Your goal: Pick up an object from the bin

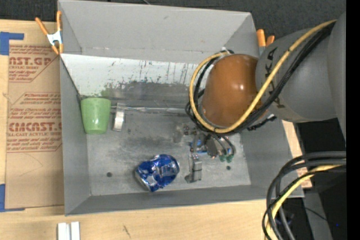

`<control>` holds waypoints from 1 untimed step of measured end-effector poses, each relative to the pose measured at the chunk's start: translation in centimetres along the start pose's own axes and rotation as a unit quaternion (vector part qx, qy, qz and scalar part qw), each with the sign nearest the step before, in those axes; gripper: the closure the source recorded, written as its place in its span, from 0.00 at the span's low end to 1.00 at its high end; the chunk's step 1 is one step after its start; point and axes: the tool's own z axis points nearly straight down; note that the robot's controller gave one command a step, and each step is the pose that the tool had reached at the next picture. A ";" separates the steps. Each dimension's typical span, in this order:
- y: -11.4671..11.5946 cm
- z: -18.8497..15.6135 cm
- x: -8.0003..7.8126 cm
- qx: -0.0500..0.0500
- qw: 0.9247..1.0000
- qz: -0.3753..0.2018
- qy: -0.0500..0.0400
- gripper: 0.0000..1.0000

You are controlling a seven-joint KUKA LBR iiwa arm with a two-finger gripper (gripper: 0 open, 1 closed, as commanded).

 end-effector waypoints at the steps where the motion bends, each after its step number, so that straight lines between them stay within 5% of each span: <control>1: 4.2 -4.5 -4.1 0.000 0.993 -0.122 -0.007 0.00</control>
Offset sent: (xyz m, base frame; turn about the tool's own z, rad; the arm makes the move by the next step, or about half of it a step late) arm 0.0346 0.0452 0.0434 -0.2431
